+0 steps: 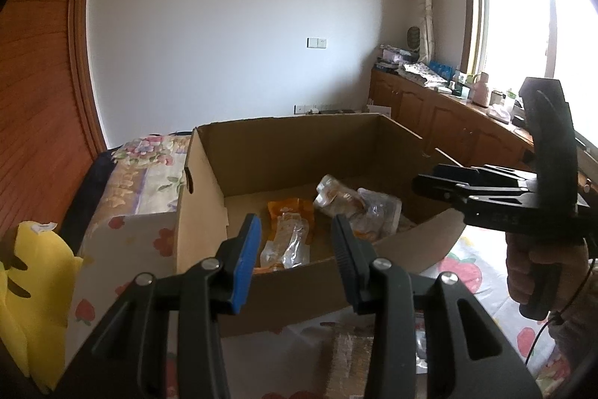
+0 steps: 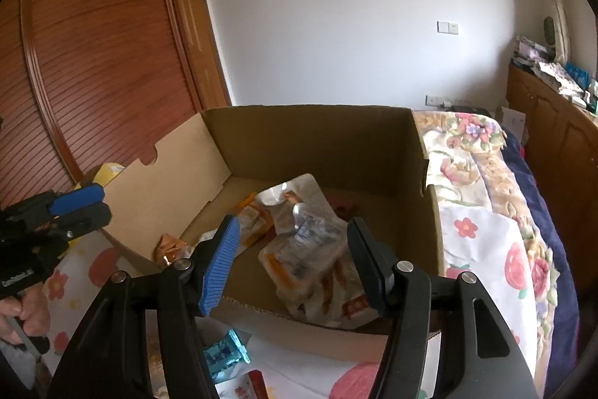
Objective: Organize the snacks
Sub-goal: 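Open both tools to drop the snacks into the box, then move both tools back toward the remaining snacks beside the box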
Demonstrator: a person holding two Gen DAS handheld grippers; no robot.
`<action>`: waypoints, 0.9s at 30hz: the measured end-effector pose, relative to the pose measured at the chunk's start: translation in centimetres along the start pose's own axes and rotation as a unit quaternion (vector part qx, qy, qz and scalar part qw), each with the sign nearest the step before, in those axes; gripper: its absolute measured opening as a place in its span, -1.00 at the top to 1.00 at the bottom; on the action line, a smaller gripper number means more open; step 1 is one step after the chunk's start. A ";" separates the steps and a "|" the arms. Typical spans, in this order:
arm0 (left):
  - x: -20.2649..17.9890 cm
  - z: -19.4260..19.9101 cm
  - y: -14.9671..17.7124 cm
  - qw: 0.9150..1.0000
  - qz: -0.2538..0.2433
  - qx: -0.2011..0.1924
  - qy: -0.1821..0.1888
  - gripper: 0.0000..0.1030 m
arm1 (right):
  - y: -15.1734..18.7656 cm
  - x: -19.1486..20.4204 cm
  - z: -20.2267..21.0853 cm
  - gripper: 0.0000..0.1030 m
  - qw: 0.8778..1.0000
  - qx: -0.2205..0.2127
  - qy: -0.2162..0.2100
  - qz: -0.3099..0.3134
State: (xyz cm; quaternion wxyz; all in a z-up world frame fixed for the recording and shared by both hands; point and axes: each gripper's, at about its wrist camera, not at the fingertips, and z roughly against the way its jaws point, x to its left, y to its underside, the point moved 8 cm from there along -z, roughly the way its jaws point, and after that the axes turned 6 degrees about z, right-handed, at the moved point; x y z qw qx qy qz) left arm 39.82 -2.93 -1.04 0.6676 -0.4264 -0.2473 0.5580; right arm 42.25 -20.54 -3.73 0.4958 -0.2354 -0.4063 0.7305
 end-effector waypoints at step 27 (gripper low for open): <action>-2.5 5.3 4.7 0.998 -0.060 -0.001 0.001 0.18 | 6.7 2.9 9.9 -0.27 1.000 0.003 -0.006 0.012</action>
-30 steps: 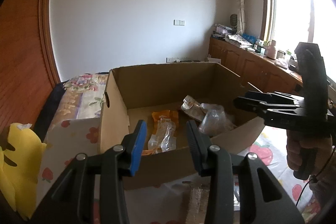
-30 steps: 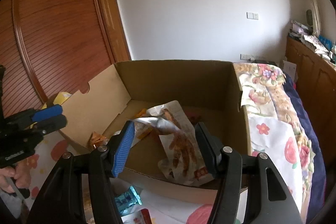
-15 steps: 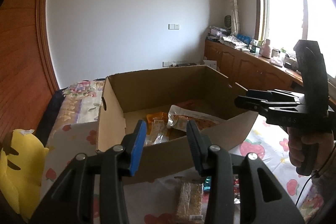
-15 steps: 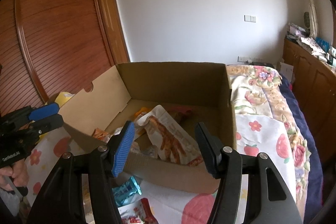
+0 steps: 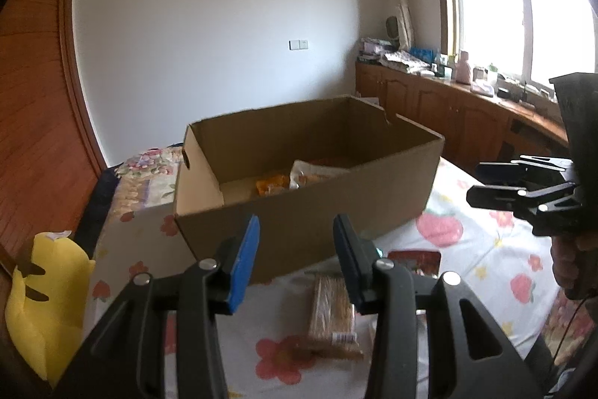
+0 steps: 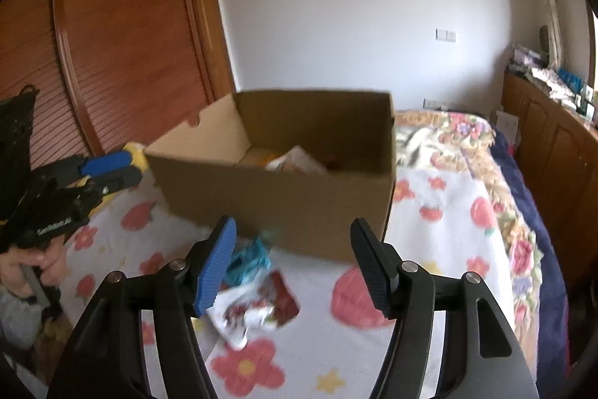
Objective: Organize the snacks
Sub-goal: 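Move both tools back toward the remaining snacks beside the box, then grasp the clear grain bar with the left tool while the right tool grasps the white-red pouch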
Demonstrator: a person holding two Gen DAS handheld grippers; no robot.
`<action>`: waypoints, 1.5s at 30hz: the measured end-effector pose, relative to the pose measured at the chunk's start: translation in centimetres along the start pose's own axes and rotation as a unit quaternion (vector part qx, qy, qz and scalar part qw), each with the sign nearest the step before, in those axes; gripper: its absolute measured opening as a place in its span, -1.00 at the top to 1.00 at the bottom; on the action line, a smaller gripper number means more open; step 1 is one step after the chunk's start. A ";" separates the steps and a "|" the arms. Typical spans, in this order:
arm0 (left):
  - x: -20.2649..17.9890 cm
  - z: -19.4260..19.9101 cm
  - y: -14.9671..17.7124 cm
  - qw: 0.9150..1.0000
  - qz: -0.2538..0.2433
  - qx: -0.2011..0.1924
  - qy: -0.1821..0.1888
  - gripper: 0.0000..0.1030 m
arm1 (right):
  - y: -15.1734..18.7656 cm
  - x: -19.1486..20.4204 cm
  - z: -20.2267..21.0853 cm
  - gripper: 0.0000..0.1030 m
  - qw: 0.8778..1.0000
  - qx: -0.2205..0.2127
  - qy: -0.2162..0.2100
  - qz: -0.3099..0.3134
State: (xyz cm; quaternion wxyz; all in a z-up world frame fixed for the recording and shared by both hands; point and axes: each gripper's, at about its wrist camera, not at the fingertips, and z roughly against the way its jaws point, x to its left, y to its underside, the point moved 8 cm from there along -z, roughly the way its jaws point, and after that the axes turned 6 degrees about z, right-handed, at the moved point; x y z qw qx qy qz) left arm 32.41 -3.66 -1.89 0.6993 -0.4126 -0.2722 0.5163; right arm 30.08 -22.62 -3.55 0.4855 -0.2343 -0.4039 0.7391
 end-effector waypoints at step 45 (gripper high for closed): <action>-3.8 -7.2 8.4 0.988 -0.025 0.151 -0.005 -0.09 | 7.7 1.6 -8.2 -0.32 0.990 0.132 -0.021 -0.034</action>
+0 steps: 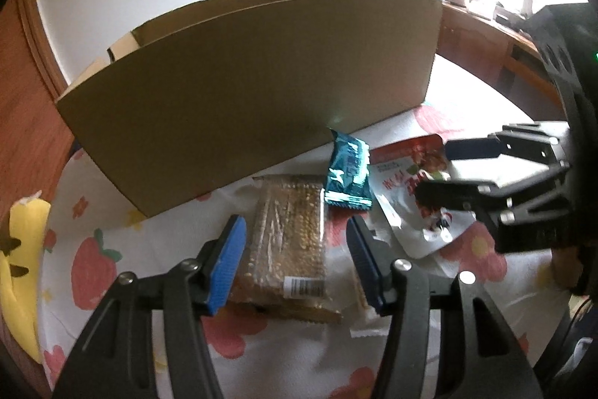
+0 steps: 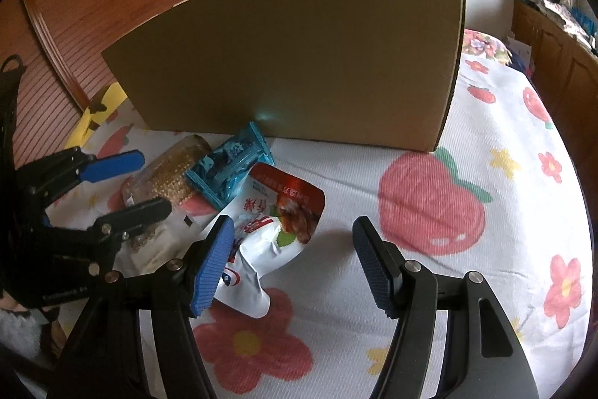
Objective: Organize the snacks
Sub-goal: 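Grasp the clear grain bar with the left tool while the right tool grasps the white-red pouch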
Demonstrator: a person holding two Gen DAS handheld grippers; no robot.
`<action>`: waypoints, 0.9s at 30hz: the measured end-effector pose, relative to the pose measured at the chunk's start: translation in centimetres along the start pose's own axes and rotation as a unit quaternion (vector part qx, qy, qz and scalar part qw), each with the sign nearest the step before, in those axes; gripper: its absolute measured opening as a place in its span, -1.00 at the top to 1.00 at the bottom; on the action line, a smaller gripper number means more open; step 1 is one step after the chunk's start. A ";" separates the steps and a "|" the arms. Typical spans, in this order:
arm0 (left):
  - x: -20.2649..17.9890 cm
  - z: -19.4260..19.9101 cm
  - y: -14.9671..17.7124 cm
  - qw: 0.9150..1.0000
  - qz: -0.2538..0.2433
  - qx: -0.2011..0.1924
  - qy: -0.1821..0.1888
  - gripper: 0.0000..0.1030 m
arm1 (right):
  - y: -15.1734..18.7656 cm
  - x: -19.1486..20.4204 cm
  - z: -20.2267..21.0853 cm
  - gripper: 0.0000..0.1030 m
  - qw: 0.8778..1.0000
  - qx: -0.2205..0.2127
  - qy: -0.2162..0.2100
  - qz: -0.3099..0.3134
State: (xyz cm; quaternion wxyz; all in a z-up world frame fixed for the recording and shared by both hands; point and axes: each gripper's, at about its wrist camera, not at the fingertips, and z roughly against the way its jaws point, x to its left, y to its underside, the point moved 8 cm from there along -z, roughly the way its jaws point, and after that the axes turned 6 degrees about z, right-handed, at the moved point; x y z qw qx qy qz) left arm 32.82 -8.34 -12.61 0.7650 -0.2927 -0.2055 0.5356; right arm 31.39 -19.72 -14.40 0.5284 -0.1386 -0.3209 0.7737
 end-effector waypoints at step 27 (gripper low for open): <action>1.6 -2.7 0.7 0.998 0.051 0.037 0.013 -0.33 | 0.0 1.8 -1.1 -0.35 0.999 0.015 0.030 0.041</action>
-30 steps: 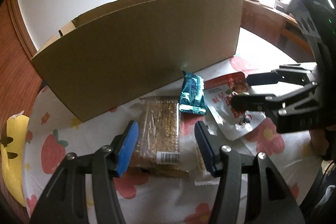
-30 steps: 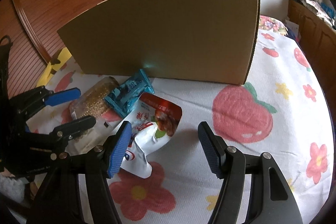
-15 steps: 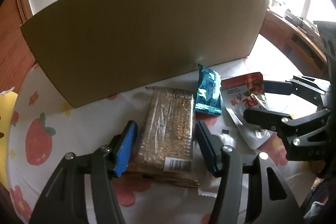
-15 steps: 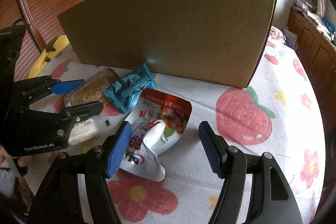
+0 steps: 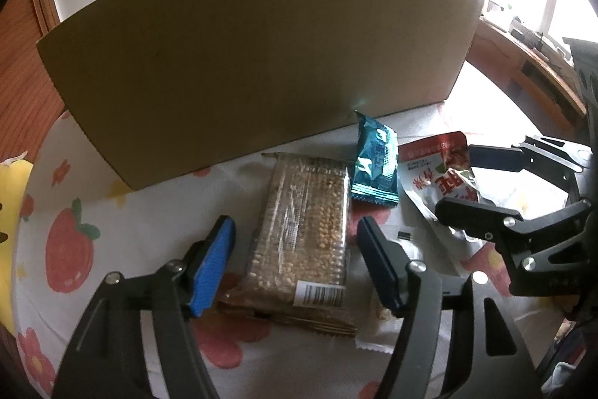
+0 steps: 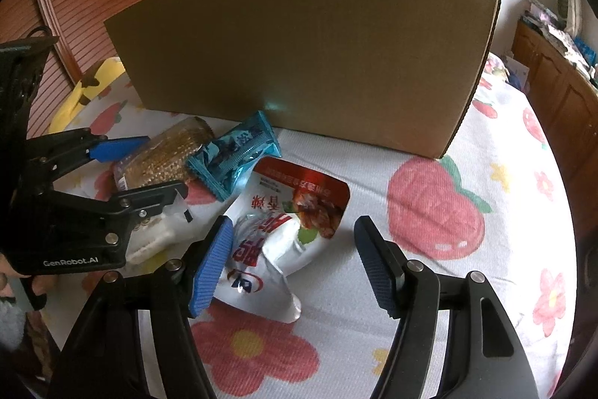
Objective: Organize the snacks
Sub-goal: 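Grasp the clear grain bar with the left tool while the right tool grasps the white-red pouch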
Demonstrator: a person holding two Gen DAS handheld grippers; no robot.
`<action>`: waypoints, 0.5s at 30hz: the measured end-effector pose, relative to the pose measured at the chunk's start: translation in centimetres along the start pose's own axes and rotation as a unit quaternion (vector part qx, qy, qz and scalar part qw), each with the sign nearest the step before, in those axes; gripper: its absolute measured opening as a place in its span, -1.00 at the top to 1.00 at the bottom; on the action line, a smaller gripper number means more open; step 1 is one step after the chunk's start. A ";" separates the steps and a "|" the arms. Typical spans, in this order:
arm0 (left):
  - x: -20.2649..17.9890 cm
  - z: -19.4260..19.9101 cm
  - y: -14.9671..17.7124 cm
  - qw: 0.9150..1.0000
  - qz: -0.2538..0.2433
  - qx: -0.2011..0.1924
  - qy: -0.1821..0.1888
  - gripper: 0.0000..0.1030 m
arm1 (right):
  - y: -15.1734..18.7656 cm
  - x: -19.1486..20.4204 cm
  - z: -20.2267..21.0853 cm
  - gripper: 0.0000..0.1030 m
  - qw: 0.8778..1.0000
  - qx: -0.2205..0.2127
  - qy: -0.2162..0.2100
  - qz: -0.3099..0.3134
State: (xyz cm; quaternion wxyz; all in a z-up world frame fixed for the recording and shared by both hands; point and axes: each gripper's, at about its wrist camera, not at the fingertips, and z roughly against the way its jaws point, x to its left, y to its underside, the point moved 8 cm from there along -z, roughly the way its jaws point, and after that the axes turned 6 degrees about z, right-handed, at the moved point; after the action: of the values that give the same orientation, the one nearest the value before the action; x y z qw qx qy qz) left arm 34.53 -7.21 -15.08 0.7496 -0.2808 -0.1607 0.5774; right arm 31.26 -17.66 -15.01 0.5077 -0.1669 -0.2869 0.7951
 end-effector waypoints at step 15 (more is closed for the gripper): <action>1.1 0.5 -0.2 0.999 0.031 -0.010 0.013 0.07 | -1.4 1.4 -1.5 -0.41 0.999 0.026 0.012 0.024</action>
State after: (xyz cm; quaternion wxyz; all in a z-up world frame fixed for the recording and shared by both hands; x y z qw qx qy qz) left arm 34.72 -6.09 -14.67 0.7306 -0.3005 -0.1480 0.5950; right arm 32.48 -15.56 -15.31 0.4964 -0.1698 -0.2556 0.8121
